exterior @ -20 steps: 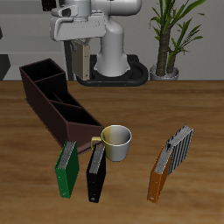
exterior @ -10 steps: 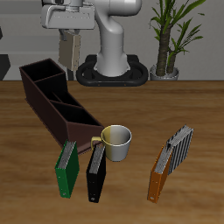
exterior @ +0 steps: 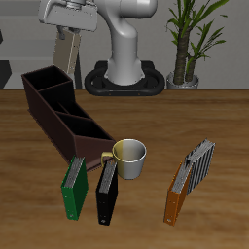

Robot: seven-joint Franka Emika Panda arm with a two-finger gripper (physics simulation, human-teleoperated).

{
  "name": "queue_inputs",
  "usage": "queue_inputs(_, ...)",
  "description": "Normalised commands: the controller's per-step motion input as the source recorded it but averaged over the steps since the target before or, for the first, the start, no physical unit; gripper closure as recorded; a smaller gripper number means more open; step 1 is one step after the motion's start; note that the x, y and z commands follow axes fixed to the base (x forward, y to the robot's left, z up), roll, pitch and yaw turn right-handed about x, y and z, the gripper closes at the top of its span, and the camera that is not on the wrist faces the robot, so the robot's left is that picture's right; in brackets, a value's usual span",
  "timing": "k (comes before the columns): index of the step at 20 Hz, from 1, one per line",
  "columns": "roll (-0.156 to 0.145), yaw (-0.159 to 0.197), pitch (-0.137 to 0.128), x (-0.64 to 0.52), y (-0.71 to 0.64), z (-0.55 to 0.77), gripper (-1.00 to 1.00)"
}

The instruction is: Place the yellow book into the right desk caddy's back compartment

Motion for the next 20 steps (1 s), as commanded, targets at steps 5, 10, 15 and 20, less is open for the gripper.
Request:
queue_inputs(5, -0.048, -0.039, -0.006, 0.04, -0.06, -0.07, 1.00)
queue_inputs(10, -0.045, -0.164, 0.052, 0.07, 0.01, -0.11, 1.00)
queue_inputs(15, 0.010, -0.068, 0.062, 0.09, 0.08, 0.05, 1.00)
queue_inputs(20, 0.026, -0.013, -0.009, 0.06, 0.16, 0.19, 1.00)
